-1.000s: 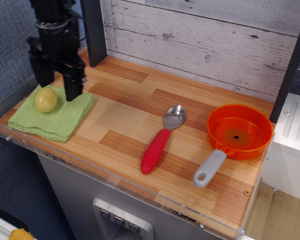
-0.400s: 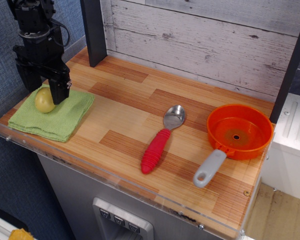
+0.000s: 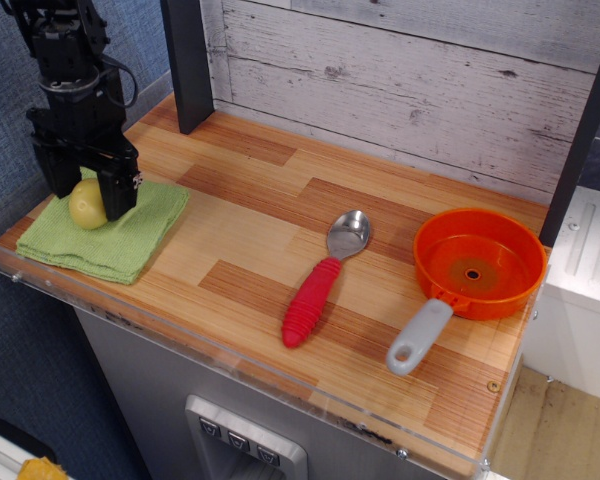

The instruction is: Move egg to upper middle edge of the table.

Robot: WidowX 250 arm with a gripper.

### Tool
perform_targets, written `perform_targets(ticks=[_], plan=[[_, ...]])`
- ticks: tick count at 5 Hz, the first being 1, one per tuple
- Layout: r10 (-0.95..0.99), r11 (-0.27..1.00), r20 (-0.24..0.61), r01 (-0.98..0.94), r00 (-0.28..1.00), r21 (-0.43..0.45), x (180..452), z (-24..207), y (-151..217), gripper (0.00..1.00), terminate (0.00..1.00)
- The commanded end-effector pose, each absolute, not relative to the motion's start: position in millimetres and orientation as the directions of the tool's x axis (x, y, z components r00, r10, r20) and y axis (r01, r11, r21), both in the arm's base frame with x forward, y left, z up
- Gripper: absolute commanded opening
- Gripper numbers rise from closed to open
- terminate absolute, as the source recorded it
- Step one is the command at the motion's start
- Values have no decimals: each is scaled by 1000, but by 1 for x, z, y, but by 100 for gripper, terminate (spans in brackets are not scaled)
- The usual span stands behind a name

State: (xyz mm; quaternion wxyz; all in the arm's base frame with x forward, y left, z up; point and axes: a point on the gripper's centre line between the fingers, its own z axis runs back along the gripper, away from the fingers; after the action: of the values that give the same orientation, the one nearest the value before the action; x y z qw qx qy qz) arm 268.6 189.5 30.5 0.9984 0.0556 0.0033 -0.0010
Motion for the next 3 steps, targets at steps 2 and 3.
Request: perform_targets(ticks=[2, 3], plan=[[35, 990, 16, -37, 999, 136, 263, 39, 198, 0, 0], [47, 988, -6, -46, 999, 150, 262, 44, 197, 0, 0]])
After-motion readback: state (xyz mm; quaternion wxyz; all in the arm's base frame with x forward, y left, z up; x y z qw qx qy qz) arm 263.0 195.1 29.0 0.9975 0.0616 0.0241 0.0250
